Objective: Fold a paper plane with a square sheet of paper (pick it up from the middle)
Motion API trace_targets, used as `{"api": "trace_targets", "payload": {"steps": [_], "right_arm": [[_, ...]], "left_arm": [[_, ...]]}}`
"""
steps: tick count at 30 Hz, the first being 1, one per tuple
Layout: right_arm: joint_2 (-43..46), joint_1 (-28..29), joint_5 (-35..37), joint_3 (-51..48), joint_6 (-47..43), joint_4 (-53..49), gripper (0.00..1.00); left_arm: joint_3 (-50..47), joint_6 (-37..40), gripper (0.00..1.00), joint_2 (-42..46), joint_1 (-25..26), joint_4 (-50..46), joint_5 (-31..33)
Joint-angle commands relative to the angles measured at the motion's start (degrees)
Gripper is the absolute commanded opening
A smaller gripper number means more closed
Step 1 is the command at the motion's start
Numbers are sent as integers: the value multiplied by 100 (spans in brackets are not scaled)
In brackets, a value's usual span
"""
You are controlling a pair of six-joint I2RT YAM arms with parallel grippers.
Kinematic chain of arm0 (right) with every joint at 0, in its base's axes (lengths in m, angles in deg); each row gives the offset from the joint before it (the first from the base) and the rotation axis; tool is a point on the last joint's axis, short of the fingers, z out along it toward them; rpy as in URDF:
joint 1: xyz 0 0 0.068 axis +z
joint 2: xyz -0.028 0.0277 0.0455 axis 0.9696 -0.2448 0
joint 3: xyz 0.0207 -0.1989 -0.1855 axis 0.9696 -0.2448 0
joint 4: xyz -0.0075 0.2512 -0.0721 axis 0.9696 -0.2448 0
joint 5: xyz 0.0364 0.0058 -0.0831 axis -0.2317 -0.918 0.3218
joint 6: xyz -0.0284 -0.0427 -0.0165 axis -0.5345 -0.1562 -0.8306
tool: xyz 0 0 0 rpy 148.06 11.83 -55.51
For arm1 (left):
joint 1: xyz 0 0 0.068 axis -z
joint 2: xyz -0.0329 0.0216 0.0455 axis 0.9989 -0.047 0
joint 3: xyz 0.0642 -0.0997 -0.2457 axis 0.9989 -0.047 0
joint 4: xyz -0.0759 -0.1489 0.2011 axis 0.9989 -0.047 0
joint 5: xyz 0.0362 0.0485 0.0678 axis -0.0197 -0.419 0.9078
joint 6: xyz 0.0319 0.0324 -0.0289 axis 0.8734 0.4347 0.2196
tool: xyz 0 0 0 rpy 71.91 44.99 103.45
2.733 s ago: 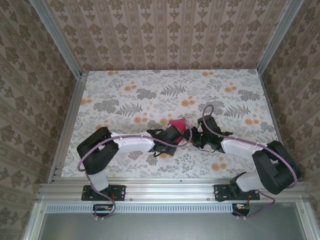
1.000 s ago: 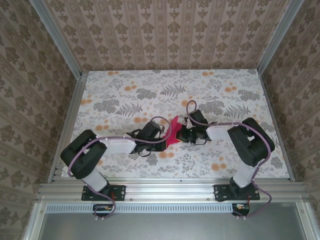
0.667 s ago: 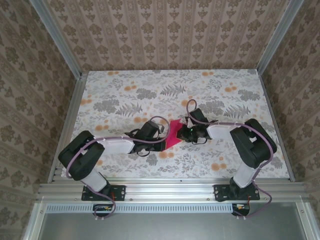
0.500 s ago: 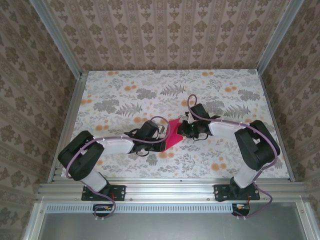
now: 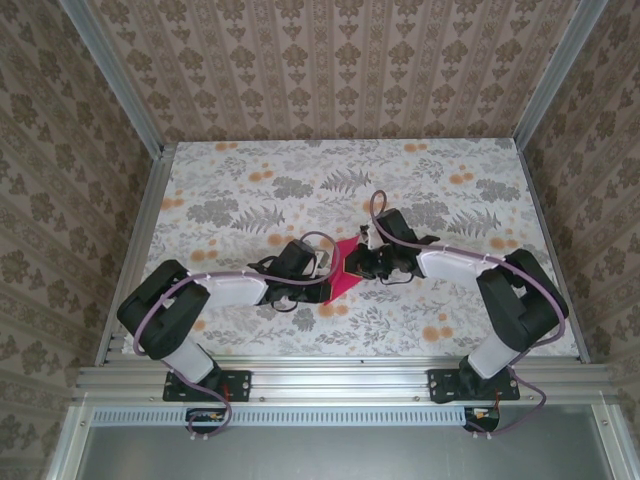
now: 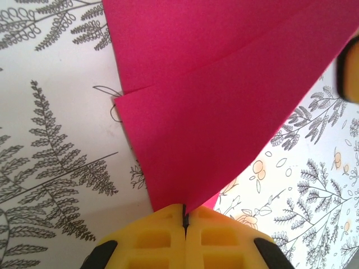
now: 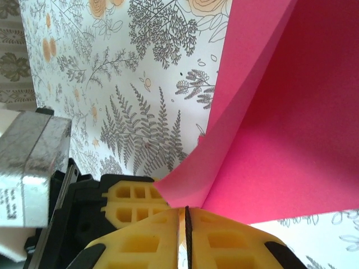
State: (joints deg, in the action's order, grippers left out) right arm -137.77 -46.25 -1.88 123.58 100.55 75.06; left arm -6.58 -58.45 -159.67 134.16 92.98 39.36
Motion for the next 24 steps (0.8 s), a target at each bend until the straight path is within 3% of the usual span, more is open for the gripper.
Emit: {"api": "trace_targets", "payload": {"steps": [1,13,19,24], "right_arm": [[-278,39,-145,288,-20,-61,13],[-1013,56,-302,792,-42,-61,12],[-1119,65,-323,810,-53,-25,12],[-1160,64,-308,847,-77,-36,12]], "left_arm": [[-87,-106,0,-89,-53,168,-132],[-109,-88,1,-167,-54,127,-141],[-169,-141,13,-61,-53,98,-81],[-214,-184,16,109,-56,72,-27]]}}
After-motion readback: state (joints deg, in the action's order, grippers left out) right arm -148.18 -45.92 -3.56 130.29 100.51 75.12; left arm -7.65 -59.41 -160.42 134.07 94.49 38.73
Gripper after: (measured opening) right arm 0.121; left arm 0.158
